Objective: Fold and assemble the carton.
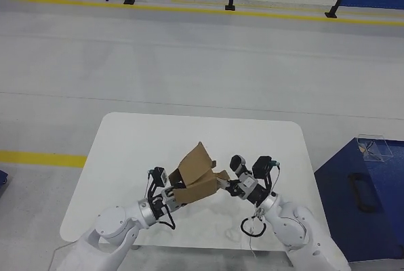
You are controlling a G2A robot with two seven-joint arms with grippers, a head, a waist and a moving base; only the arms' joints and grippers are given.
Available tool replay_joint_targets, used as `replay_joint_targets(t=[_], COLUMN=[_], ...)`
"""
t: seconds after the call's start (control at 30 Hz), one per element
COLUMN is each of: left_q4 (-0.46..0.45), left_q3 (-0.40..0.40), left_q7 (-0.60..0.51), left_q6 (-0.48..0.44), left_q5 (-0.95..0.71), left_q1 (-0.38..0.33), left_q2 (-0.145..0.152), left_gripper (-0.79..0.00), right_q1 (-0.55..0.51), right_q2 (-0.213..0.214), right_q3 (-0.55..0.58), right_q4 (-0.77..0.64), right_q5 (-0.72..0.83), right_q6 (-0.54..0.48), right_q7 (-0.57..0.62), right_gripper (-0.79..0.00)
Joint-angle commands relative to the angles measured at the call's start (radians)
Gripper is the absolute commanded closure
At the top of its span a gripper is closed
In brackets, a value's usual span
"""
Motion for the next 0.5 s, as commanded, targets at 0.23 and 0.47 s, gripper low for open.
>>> replay_joint_targets(t=[0.23, 0.47], left_q4=[-0.011, -0.040], left_q3=[0.010, 0.024], left_q7=[0.063, 0.073], left_q6=[-0.034, -0.084], left_q5=[0.081, 0.155], left_q1=[0.004, 0.031], left_q2=[-0.007, -0.010], left_gripper=[0.000, 0.000], right_q1=[0.033, 0.103], right_q2=[-0.002, -0.020], right_q3=[0.041, -0.014], right_q4=[-0.010, 0.044], right_q5=[-0.243, -0.325], right_q6=[0.141, 0.250], right_q7=[-0.121, -0.107], right_gripper=[-0.785, -0.785])
